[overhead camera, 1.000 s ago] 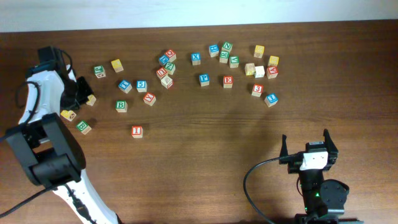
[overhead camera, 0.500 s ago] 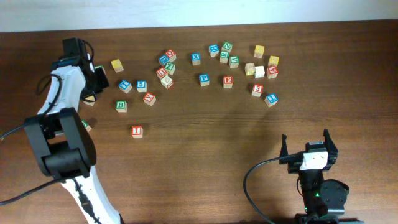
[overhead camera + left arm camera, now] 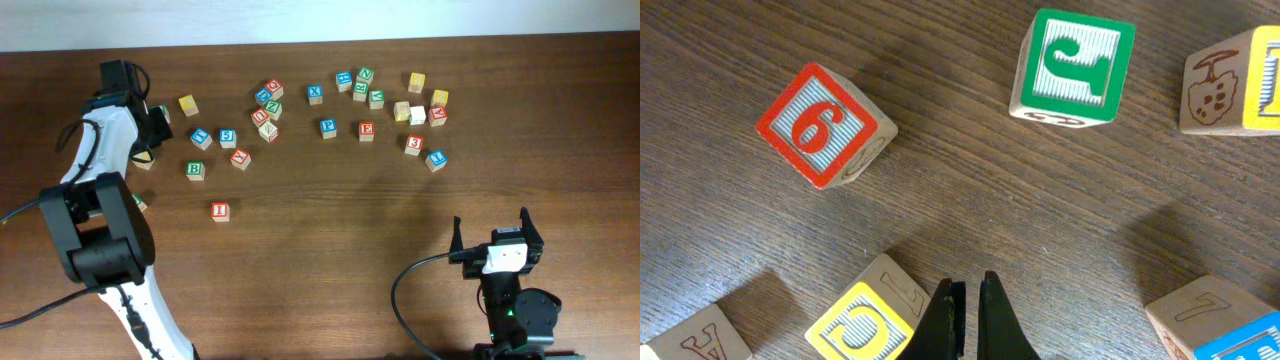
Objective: Spell out ICRA
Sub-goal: 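Position the open left gripper above the yellow-bordered C block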
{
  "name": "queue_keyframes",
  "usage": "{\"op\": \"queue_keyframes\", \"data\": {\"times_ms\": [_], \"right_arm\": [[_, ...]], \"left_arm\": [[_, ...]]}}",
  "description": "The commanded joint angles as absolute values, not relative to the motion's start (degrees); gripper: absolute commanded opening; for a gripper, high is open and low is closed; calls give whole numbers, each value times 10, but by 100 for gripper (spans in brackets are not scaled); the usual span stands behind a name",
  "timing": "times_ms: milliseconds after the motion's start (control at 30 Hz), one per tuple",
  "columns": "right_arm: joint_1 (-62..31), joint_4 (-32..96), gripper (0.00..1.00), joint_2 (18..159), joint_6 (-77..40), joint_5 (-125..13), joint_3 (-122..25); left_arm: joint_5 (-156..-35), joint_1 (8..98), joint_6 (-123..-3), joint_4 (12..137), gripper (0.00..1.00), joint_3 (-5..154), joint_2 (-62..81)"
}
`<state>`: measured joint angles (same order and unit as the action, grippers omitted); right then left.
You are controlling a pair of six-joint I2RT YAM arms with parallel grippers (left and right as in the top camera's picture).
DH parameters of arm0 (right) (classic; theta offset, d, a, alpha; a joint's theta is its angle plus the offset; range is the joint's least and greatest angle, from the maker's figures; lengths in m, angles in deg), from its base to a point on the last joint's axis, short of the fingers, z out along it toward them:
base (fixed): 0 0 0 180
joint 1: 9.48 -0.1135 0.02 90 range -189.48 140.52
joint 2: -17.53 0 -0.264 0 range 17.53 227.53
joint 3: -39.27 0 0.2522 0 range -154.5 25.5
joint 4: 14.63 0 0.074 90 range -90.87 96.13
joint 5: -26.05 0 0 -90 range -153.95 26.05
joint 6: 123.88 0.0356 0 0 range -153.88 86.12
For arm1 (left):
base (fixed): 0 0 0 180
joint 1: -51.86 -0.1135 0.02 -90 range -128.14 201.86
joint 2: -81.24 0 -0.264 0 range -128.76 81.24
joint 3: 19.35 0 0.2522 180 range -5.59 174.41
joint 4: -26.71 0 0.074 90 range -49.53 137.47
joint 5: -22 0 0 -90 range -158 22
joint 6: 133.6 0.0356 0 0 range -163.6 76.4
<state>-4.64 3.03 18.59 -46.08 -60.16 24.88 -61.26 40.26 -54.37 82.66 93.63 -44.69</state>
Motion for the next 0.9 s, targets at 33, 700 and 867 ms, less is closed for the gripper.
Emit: {"op": "queue_keyframes", "data": {"times_ms": [33,700,867], "right_arm": [[-46,33,98,183,-459,-597,252],[-46,33,98,183,-459,-597,252],[-46,33,98,183,-459,-597,252]], "left_arm": [[-604,401,-547,815,0,944,-455],[-589,401,-547,802,0,916,-455],[-589,401,-547,803,0,910,-455]]}}
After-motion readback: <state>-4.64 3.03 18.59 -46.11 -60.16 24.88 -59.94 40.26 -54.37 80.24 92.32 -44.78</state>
